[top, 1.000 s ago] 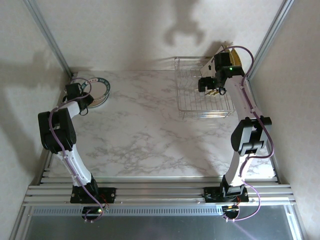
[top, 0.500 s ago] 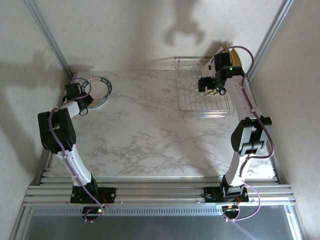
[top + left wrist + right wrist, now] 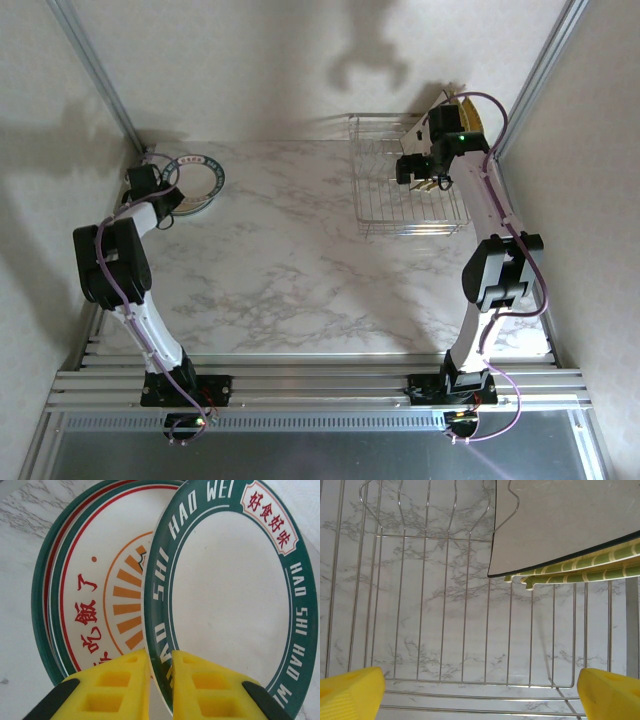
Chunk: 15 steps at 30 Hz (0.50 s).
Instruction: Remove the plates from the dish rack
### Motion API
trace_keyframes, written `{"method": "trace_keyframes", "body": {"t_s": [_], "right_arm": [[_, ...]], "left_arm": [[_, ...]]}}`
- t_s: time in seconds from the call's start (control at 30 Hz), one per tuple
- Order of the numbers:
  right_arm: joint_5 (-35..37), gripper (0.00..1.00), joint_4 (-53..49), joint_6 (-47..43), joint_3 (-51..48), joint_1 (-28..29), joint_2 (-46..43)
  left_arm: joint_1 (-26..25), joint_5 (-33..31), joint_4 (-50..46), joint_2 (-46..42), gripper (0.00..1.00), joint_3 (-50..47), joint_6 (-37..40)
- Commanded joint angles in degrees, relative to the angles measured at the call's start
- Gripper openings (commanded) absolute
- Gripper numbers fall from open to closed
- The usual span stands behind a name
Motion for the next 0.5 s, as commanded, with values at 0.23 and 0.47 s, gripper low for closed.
{"method": "trace_keyframes", "body": {"t_s": [0.23, 0.47], "right_arm": [[-0.71, 0.99, 0.64, -0.46, -0.38, 0.49, -1.61], [-0.67, 0.99, 0.31, -0.41, -0.03, 0.79, -1.5]], "left_arm": [[1.89, -0.93, 0.04, -3.82, 0.18, -1.2, -0.51], [3.42, -0.91, 0.33, -4.81, 0.18, -2.97, 0.03]]}}
